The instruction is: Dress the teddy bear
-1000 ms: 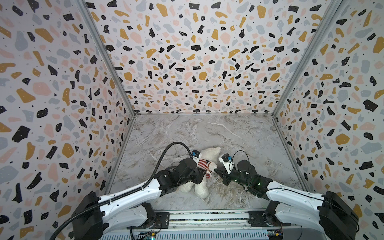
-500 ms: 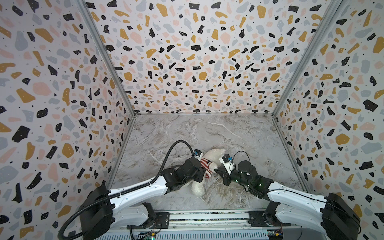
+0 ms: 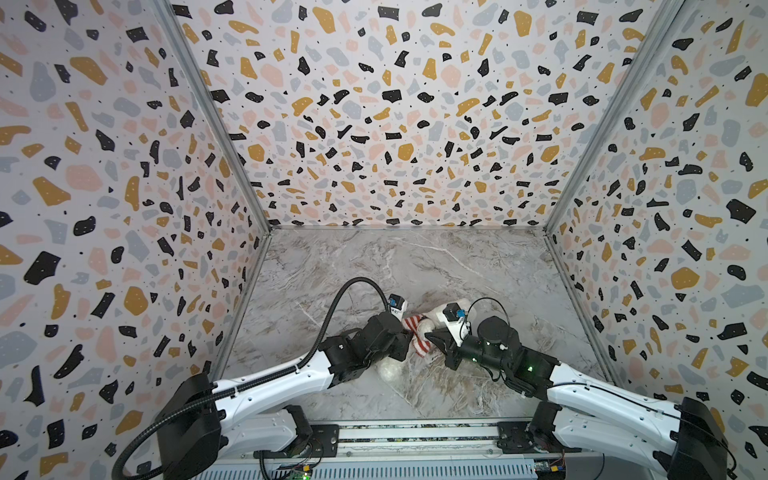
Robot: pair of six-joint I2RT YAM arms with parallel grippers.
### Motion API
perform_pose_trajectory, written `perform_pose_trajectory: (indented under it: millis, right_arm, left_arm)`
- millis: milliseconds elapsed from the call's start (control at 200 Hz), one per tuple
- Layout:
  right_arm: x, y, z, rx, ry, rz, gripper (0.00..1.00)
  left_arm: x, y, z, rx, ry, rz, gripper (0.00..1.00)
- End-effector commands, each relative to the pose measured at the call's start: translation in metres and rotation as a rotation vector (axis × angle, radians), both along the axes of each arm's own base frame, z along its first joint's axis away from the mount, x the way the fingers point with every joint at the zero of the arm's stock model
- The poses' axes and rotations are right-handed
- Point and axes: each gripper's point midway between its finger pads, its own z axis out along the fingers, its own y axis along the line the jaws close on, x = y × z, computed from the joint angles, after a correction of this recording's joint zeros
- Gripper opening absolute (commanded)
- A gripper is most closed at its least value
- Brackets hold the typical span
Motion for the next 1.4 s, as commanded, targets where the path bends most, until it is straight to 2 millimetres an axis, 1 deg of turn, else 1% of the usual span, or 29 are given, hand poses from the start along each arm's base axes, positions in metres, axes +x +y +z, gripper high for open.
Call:
perform_pose_trajectory:
  millis: [0, 85, 210, 285, 365, 456, 556, 616, 666, 721, 786, 831, 891, 946, 1006, 1096, 1221, 1327, 1397]
  right_arm:
    - [0.004, 0.003, 0.039, 0.057, -0.031, -0.029, 0.0]
    - [0.009, 0.003, 0.034, 0.018, -0.017, -0.06, 0.0]
    - [0.014, 0.001, 0.026, -0.002, -0.013, -0.091, 0.0]
    - [0.014, 0.0, 0.024, -0.006, -0.015, -0.095, 0.0]
    - [0.012, -0.001, 0.026, 0.001, -0.018, -0.09, 0.0]
    - [0.008, -0.001, 0.03, 0.016, -0.022, -0.07, 0.0]
    - [0.004, 0.002, 0.036, 0.035, -0.031, -0.041, 0.0]
    - [0.004, 0.002, 0.036, 0.036, -0.031, -0.039, 0.0]
    - [0.005, 0.001, 0.035, 0.033, -0.03, -0.041, 0.0]
    - [0.006, 0.0, 0.034, 0.027, -0.027, -0.053, 0.0]
    - [0.009, -0.003, 0.032, 0.016, -0.027, -0.072, 0.0]
    - [0.011, -0.004, 0.029, 0.006, -0.028, -0.084, 0.0]
    - [0.013, -0.005, 0.027, -0.004, -0.029, -0.098, 0.0]
    - [0.014, -0.005, 0.026, -0.005, -0.03, -0.102, 0.0]
    - [0.015, -0.004, 0.026, -0.005, -0.031, -0.105, 0.0]
    - [0.017, -0.005, 0.024, -0.013, -0.031, -0.114, 0.0]
    - [0.019, -0.004, 0.023, -0.015, -0.031, -0.121, 0.0]
    - [0.02, -0.003, 0.022, -0.016, -0.029, -0.121, 0.0]
    - [0.02, -0.003, 0.02, -0.021, -0.027, -0.123, 0.0]
  left_arm:
    - [0.001, -0.005, 0.011, -0.029, -0.024, -0.014, 0.38]
    - [-0.001, -0.005, 0.015, -0.035, -0.033, -0.03, 0.38]
    - [-0.009, -0.005, 0.029, -0.073, -0.082, -0.091, 0.48]
    - [-0.018, -0.004, 0.034, -0.085, -0.106, -0.146, 0.49]
    - [-0.028, -0.002, 0.037, -0.105, -0.122, -0.192, 0.49]
    - [-0.033, -0.003, 0.045, -0.138, -0.155, -0.221, 0.49]
    - [-0.031, -0.002, 0.051, -0.135, -0.195, -0.218, 0.49]
    - [-0.026, 0.002, 0.049, -0.109, -0.203, -0.188, 0.49]
    - [-0.021, 0.007, 0.043, -0.071, -0.195, -0.156, 0.49]
    - [-0.02, 0.011, 0.038, -0.05, -0.183, -0.142, 0.5]
    - [-0.023, 0.013, 0.034, -0.048, -0.166, -0.141, 0.55]
    - [-0.025, 0.015, 0.03, -0.039, -0.157, -0.138, 0.62]
    - [-0.026, 0.022, 0.022, -0.006, -0.147, -0.122, 0.69]
    - [-0.026, 0.028, 0.016, 0.014, -0.143, -0.104, 0.73]
    - [-0.026, 0.033, 0.012, 0.024, -0.139, -0.09, 0.74]
    - [-0.027, 0.035, 0.005, 0.039, -0.131, -0.09, 0.75]
    - [-0.029, 0.03, -0.006, 0.078, -0.108, -0.108, 0.74]
    - [-0.025, 0.027, -0.012, 0.096, -0.104, -0.096, 0.66]
    - [-0.024, 0.022, -0.008, 0.075, -0.109, -0.1, 0.58]
